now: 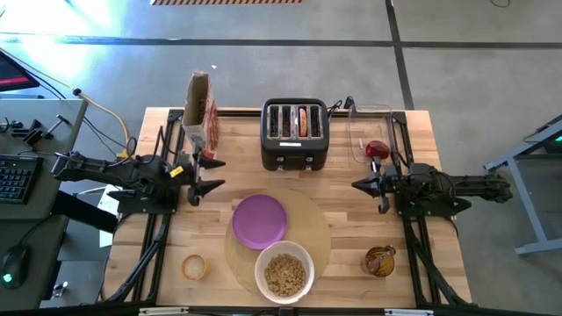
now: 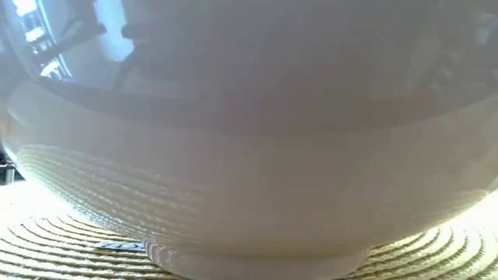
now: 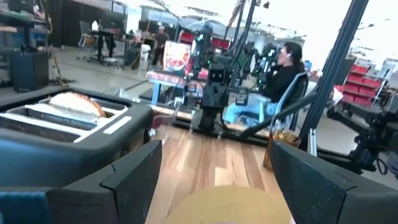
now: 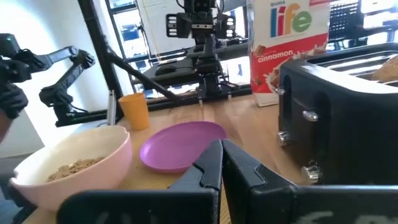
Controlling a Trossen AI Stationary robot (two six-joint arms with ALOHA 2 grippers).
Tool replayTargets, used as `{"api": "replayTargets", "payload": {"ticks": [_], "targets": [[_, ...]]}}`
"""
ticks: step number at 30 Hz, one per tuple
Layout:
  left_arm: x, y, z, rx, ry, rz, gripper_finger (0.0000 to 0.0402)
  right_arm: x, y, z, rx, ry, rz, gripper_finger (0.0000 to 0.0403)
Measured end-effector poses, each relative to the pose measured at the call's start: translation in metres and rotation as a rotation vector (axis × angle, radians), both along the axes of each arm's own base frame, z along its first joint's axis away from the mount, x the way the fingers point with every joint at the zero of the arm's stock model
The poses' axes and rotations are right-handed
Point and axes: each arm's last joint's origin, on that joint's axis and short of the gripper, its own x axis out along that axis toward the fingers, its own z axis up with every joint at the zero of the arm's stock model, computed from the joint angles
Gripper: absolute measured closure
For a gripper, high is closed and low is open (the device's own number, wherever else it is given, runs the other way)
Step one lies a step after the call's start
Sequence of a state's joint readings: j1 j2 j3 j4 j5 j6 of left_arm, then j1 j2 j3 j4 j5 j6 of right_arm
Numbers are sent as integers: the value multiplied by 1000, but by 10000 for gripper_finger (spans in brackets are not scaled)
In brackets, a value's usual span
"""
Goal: Arrange a breakfast setting
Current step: Put the toasted bread on the violet plate
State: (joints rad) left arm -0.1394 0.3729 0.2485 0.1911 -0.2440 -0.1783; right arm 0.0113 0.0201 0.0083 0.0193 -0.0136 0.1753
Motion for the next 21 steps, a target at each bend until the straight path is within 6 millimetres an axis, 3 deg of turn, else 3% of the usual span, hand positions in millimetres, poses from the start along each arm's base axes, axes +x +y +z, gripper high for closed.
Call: {"api": "replayTargets", "payload": {"ticks": [17, 21], "targets": [[6, -1, 6, 82, -63, 10, 115, 0, 0, 2, 34, -17, 5, 403], [8, -1, 5, 88, -48, 10, 115, -1, 0, 10, 36, -99, 0, 403]]}}
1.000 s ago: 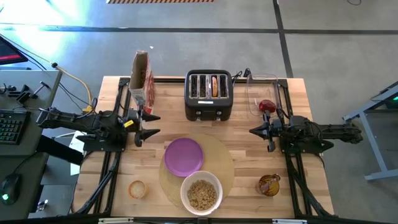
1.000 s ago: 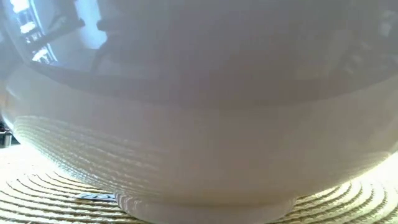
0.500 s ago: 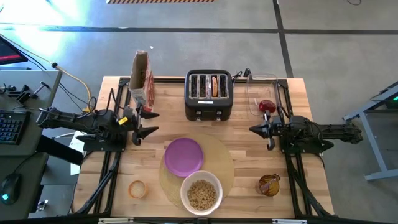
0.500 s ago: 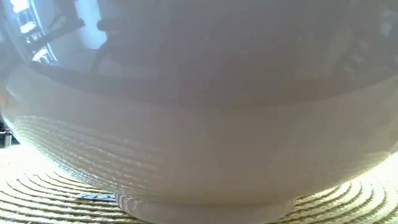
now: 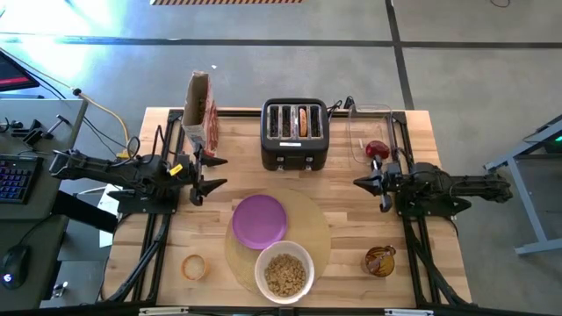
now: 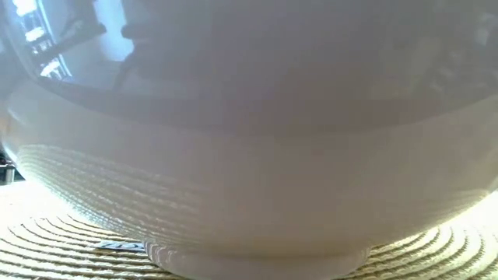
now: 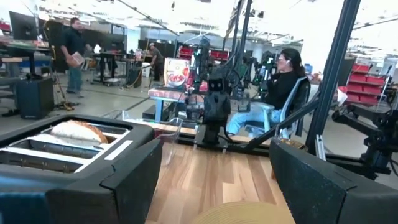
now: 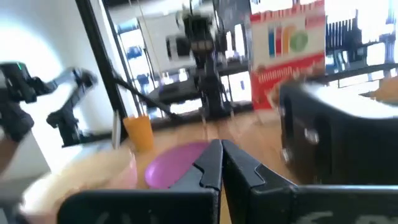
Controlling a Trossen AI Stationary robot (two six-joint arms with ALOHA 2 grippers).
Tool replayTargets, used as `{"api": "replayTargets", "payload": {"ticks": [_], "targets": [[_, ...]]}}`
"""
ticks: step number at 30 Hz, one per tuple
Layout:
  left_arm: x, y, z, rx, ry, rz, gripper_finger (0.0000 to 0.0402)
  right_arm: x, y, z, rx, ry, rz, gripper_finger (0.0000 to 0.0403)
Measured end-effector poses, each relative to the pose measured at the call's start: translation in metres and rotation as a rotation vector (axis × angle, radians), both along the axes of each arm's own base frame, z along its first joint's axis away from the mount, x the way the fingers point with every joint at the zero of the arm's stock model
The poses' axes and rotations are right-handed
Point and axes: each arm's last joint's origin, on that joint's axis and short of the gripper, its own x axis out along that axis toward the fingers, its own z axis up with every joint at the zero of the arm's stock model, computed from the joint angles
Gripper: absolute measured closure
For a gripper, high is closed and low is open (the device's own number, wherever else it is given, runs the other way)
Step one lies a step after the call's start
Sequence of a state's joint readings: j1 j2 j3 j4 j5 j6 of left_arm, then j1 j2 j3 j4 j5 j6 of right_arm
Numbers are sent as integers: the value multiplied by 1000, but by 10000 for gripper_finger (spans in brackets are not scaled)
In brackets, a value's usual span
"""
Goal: Arrange a breakfast setting
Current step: Put the toasted bread on the violet plate
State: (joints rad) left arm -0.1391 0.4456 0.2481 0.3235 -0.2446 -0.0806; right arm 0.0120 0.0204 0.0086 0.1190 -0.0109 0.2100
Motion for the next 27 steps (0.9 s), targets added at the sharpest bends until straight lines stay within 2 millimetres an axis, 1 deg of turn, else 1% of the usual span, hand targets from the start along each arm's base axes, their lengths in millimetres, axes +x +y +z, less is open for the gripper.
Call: {"api": "replayTargets", "payload": {"ticks": [3, 7, 12, 16, 21, 27], "targets": [[2, 0, 0, 0, 2, 0, 115, -2, 0, 10, 18, -106, 3, 403], [4, -1, -2, 33, 15, 3, 115, -5, 0, 25, -11, -160, -14, 403], [6, -1, -3, 44, 29, 4, 115, -9, -3, 43, -95, -201, -112, 402], [6, -1, -4, 44, 33, 4, 115, -9, -3, 61, -216, -210, -144, 402], [6, -1, -3, 34, 26, 3, 115, 1, -3, 81, -360, -163, -166, 402], [6, -1, -2, 33, 11, 4, 115, 26, -2, 107, -477, -44, -160, 402]]}}
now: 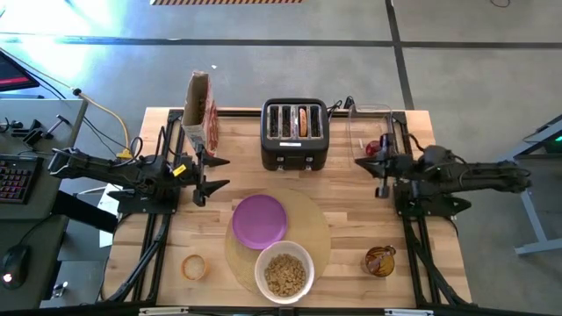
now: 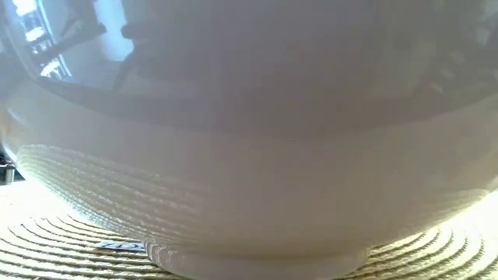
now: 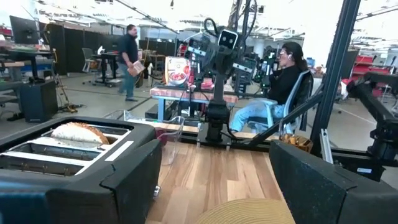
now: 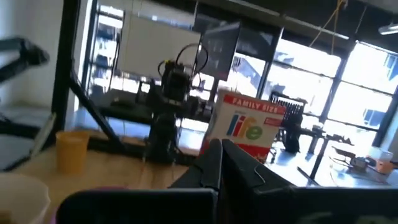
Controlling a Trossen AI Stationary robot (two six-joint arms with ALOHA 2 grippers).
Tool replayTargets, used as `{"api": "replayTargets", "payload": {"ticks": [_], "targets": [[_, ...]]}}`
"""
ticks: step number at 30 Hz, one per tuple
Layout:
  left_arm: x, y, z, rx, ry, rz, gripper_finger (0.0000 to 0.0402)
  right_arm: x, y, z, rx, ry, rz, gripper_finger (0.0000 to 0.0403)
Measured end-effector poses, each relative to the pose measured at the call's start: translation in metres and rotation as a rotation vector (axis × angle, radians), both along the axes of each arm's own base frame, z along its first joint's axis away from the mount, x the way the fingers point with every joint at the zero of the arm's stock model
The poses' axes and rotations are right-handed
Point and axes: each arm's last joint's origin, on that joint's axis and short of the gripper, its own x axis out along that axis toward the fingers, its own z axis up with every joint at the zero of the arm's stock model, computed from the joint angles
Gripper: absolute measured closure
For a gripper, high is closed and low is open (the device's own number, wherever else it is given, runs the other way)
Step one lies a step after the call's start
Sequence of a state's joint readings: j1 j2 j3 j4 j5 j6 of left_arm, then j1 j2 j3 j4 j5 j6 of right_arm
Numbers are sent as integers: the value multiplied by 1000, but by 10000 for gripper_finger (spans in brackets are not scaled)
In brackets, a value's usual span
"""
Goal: Arrange a breakfast setting
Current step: Put the toasted bread on the violet plate
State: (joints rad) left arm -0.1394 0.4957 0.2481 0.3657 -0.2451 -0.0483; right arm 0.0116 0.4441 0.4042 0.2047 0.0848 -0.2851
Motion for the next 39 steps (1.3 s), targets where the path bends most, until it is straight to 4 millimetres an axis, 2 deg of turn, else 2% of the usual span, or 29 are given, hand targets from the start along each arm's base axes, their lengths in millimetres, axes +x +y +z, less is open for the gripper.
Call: {"api": "replayTargets", "payload": {"ticks": [6, 13, 16, 20, 26, 39], "targets": [[0, 0, 0, 0, 0, 0, 115, 32, -5, 21, -82, 177, -118, 402], [0, 0, 0, 0, 0, 1, 115, 53, -19, 48, -85, 191, -325, 402], [0, 0, 0, 0, 1, 1, 115, 57, -22, 54, -106, 197, -356, 402], [0, 0, 0, -1, 1, 1, 115, 59, -22, 57, -128, 184, -343, 402], [0, 0, 0, -2, 2, 1, 115, 60, -22, 58, -44, 151, -265, 402], [0, 0, 0, -26, -1, -2, 115, 59, -25, 45, -28, 283, -270, 402]]}}
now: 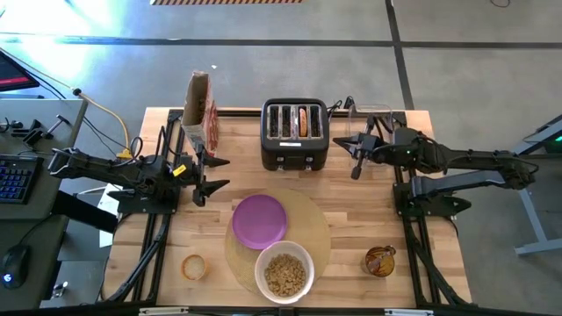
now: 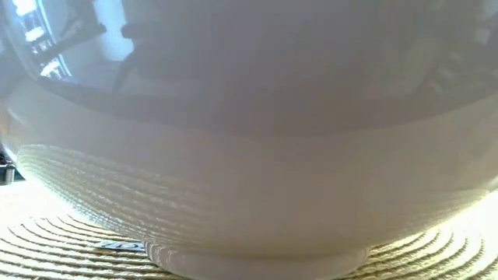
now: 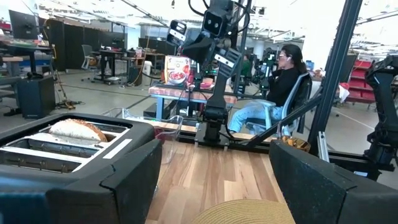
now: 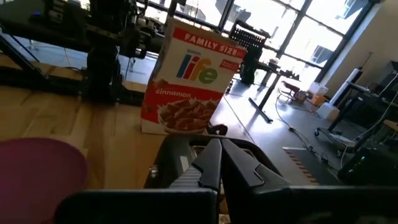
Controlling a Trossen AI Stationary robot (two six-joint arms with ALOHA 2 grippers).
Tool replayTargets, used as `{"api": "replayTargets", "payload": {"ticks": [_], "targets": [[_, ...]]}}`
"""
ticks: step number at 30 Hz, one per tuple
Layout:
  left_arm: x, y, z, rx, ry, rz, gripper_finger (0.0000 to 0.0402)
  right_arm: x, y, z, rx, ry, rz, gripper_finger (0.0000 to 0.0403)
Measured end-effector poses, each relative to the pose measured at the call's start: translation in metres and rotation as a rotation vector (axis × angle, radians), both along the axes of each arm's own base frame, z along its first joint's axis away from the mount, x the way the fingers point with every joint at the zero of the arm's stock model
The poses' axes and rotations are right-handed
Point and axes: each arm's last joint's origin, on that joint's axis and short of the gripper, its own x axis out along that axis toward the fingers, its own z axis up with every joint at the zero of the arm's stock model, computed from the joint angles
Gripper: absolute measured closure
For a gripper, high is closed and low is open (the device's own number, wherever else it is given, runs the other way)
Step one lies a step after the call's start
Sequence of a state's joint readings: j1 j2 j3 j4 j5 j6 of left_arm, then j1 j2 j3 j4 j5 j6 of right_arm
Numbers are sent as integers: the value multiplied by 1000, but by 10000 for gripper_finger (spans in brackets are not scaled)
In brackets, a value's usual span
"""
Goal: Arrange a breakfast setting
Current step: Put the toasted bread on the violet plate
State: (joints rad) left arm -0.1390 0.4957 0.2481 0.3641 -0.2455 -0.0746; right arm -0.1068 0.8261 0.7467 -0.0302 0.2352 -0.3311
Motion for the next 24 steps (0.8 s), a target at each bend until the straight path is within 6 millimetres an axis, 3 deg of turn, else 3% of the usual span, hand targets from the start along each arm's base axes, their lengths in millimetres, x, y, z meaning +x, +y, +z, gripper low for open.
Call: {"api": "replayTargets", "payload": {"ticks": [24], "targets": [[0, 0, -1, 24, 8, 3, 115, -1, 1, -6, 206, -2, 21, 402]]}}
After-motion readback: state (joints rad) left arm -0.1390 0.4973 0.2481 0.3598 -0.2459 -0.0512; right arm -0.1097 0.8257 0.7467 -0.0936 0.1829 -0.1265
